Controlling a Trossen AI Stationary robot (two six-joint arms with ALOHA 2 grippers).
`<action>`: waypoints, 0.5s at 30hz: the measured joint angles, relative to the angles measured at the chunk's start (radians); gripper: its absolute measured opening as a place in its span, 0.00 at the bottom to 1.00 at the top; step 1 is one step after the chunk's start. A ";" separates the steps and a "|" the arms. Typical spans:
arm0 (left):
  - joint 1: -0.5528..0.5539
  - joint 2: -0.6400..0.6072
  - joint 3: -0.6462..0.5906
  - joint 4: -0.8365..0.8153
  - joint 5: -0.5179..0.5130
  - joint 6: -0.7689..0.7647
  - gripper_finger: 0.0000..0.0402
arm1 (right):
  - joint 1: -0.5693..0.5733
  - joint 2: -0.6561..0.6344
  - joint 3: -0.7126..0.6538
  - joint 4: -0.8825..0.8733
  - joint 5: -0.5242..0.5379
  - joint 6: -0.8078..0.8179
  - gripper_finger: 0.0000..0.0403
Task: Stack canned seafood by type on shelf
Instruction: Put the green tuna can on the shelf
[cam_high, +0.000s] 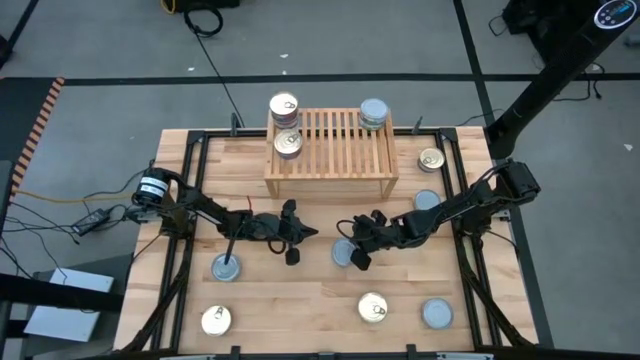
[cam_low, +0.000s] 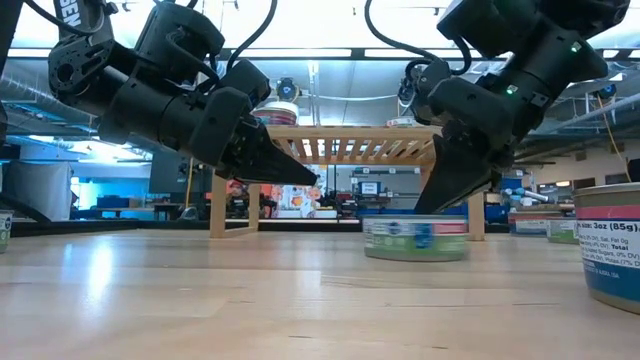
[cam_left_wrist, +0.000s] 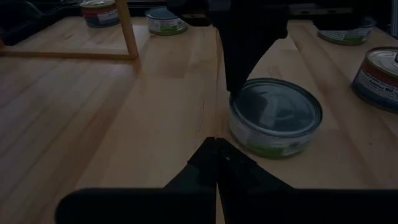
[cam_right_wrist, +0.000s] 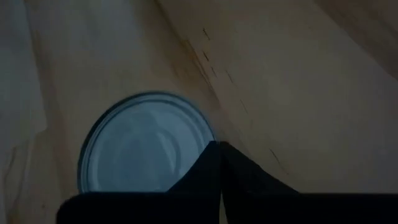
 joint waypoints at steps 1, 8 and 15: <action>0.000 0.000 0.000 0.002 0.000 0.000 0.01 | -0.003 0.000 0.000 0.002 -0.001 -0.011 0.03; 0.000 0.000 0.000 0.003 0.000 -0.003 0.01 | -0.010 0.002 0.040 -0.026 0.000 -0.110 0.01; 0.000 0.000 0.000 0.003 0.000 -0.006 0.01 | 0.008 0.002 0.114 -0.097 0.032 -0.191 0.01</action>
